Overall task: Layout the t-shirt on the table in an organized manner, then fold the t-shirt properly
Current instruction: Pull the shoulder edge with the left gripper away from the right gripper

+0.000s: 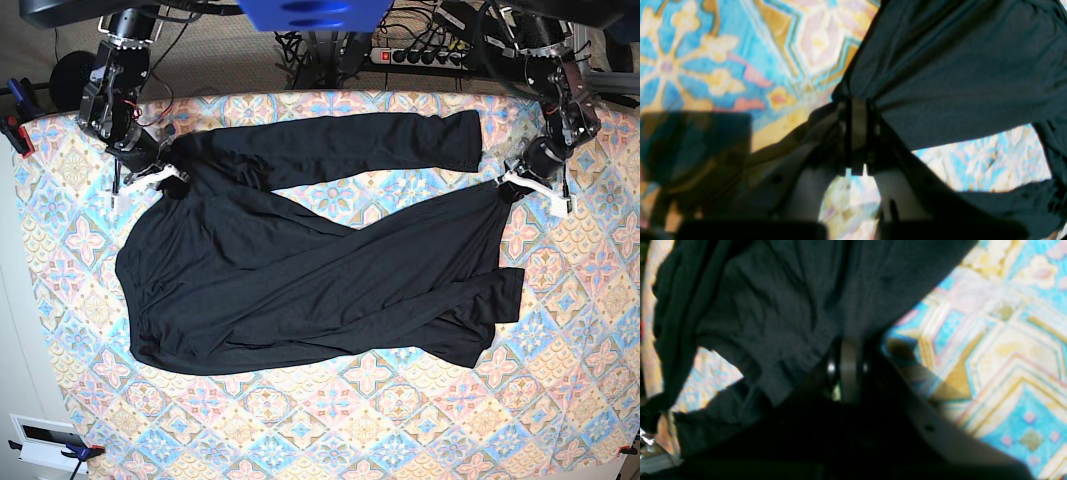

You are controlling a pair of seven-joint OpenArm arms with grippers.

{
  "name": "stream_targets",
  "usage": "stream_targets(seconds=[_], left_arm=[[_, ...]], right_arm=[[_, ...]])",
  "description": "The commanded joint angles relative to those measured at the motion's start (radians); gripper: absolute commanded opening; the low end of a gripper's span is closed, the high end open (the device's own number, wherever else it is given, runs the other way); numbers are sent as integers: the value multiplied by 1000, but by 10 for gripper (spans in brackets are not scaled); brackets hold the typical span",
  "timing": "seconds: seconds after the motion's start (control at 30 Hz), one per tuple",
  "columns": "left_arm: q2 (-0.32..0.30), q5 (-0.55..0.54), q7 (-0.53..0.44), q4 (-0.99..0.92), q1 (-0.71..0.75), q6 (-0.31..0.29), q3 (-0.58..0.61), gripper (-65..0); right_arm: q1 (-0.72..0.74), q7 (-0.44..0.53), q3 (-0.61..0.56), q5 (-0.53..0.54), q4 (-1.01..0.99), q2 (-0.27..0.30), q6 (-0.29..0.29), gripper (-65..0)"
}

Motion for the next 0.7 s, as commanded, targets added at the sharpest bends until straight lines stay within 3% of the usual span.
stream_targets(seconds=[0.0,0.1,0.3,0.47,0.67], left_arm=[[-24,30,25,14,15,13,-6,-650],[-36,32,23,46,39,13,-11,-650],[-118,32,23,62,53,13,-72,-650],[-178,38,23,55,49,13,-89,-650],[-182,41,22,55,35,13,-93,-640]], right_arm=[[-22,-36,0,-17,6,7,-11,-650],[-23,-35,2,-17,4,7,-11,-650],[-19,-35,2,-23,0,10,-11,-650],[-16,-35,2,-23,-2,44,-11,-650],[-14,-35,2,-23,-2,46,-11,-650]])
